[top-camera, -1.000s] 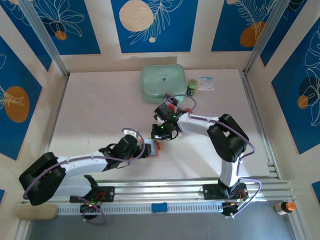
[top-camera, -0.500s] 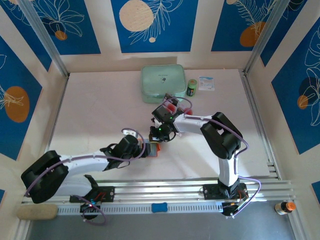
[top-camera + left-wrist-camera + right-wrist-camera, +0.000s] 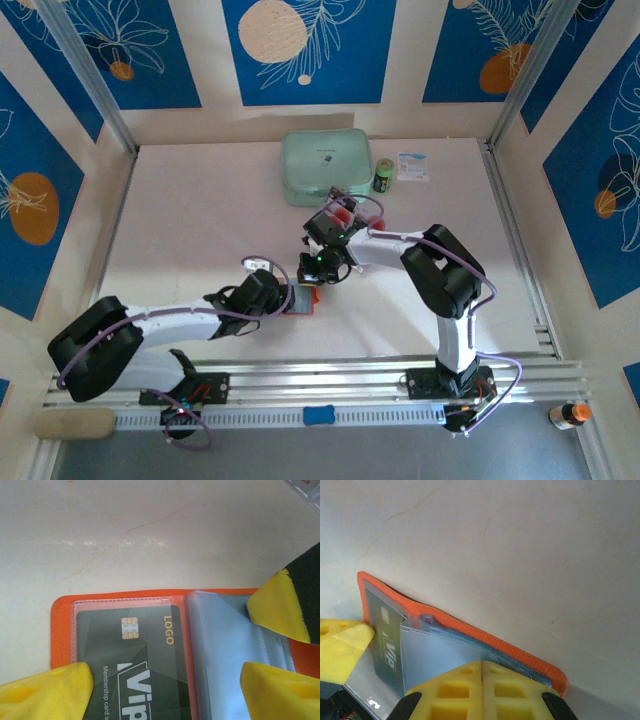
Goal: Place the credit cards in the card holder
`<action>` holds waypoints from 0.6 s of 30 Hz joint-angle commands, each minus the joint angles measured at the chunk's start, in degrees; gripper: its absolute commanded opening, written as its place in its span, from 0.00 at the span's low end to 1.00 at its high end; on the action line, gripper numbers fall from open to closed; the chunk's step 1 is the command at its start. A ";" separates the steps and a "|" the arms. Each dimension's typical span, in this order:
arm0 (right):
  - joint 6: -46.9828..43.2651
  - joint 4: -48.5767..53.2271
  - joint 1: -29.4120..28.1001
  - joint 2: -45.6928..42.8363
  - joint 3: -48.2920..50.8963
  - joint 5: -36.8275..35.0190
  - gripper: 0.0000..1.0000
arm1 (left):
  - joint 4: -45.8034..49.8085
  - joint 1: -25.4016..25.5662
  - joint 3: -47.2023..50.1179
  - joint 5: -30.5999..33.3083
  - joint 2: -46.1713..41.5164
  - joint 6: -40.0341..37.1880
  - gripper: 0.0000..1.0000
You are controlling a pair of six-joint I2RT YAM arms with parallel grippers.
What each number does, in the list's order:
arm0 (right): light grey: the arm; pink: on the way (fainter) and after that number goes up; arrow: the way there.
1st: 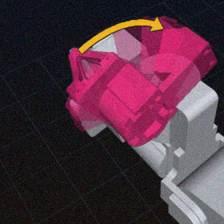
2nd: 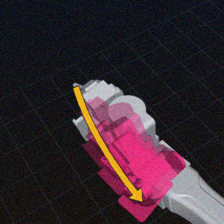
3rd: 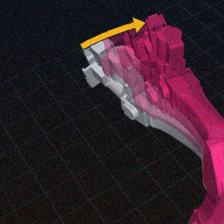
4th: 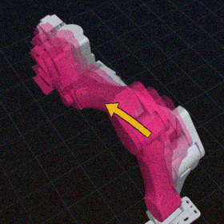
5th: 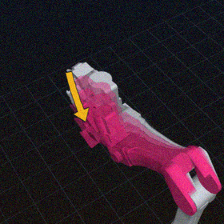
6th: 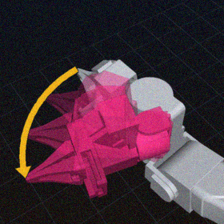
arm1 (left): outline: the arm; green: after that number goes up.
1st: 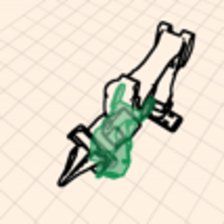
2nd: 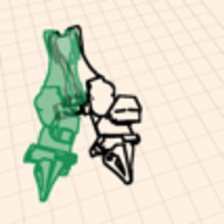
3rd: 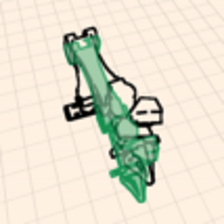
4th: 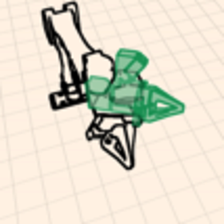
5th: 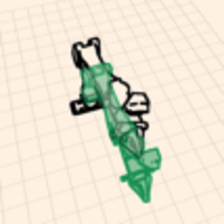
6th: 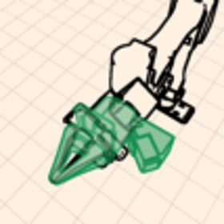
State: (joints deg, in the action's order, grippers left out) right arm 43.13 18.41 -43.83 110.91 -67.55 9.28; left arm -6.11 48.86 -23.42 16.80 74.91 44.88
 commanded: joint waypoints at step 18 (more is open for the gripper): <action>2.06 0.88 0.95 -4.51 1.42 0.30 0.21 | 3.56 -0.42 0.57 -4.67 7.79 1.52 0.61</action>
State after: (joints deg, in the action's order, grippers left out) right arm 44.29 18.79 -43.05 109.06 -67.31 9.23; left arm -9.87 48.75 -25.04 18.26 79.85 44.58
